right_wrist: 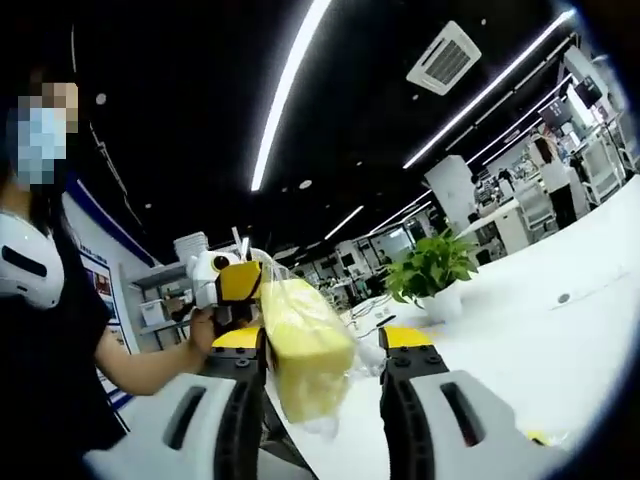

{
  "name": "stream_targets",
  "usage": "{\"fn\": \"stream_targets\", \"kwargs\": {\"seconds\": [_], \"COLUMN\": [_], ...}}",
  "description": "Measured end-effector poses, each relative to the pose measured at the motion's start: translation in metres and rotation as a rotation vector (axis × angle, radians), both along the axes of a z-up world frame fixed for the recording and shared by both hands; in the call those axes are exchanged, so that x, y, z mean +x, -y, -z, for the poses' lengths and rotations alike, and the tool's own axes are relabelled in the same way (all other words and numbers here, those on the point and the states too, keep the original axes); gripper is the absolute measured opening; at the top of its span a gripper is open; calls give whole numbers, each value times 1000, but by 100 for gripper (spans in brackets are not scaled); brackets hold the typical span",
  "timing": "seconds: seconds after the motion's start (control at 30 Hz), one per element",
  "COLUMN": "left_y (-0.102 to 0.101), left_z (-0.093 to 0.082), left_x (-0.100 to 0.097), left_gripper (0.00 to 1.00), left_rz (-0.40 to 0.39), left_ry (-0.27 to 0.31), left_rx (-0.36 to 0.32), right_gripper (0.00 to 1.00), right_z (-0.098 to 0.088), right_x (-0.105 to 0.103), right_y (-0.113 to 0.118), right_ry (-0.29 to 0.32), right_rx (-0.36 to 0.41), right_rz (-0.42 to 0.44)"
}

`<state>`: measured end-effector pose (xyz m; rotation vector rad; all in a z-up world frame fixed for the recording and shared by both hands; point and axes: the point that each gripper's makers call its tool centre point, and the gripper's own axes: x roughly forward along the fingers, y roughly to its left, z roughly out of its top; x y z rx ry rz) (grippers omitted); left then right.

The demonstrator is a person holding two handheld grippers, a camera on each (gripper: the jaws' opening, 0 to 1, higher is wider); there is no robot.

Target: Compare the silicone blocks by pressing each to a similar depth, holding the contact briefly, and releasing to observe deformation and rebound differences across the visible hardness samples.

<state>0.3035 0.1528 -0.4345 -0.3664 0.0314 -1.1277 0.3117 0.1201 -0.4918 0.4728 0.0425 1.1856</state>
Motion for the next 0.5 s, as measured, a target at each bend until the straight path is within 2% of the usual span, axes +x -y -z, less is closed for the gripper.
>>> {"fn": "stream_targets", "kwargs": {"seconds": [0.23,0.5], "left_y": [-4,-7], "left_z": [-4,-6], "left_x": [1,0], "left_gripper": [0,0], "left_rz": [-11,-33], "left_ry": [-3,-3], "left_rx": [-29,-65], "right_gripper": [34,28], "right_z": [-4,-9], "right_x": [-6,-11], "right_y": [-2,0], "right_ry": [76,34], "right_rx": [-86,-82], "right_rz": [-17,-24]}}
